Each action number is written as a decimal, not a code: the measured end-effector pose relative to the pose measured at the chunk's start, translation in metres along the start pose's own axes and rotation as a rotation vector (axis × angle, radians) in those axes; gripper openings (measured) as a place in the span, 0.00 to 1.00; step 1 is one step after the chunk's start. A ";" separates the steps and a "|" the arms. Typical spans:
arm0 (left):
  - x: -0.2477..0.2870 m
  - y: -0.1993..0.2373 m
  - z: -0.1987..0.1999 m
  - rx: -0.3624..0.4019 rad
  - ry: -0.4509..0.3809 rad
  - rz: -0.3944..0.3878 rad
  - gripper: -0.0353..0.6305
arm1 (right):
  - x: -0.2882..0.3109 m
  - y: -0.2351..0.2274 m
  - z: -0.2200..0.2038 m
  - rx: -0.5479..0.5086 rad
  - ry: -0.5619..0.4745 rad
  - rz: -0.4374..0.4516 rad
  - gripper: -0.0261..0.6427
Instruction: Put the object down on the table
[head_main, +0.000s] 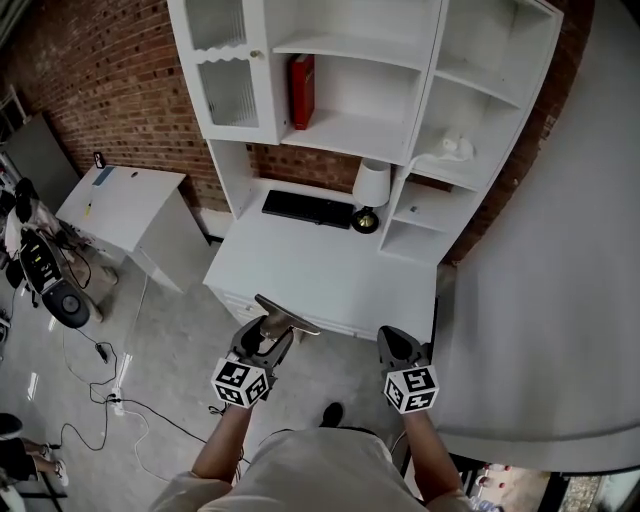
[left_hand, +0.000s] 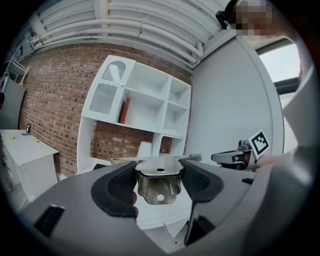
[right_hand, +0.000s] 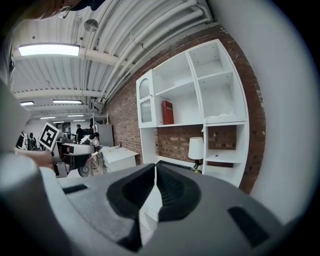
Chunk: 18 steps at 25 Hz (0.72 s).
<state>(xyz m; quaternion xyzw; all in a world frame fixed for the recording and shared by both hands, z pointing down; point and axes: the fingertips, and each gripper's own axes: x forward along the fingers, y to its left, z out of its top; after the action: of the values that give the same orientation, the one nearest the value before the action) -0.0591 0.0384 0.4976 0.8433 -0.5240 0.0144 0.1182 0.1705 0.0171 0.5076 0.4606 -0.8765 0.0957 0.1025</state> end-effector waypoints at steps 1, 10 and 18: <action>0.008 -0.001 0.000 0.002 0.000 0.007 0.46 | 0.004 -0.008 0.001 -0.001 0.000 0.006 0.04; 0.057 -0.010 0.000 0.007 0.002 0.056 0.46 | 0.035 -0.051 -0.004 0.009 0.015 0.066 0.04; 0.083 0.000 0.002 0.005 0.026 0.070 0.46 | 0.056 -0.072 -0.005 0.037 0.019 0.067 0.04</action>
<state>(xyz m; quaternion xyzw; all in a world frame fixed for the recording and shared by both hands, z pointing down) -0.0221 -0.0351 0.5078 0.8244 -0.5518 0.0309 0.1221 0.1993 -0.0658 0.5326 0.4319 -0.8885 0.1196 0.0990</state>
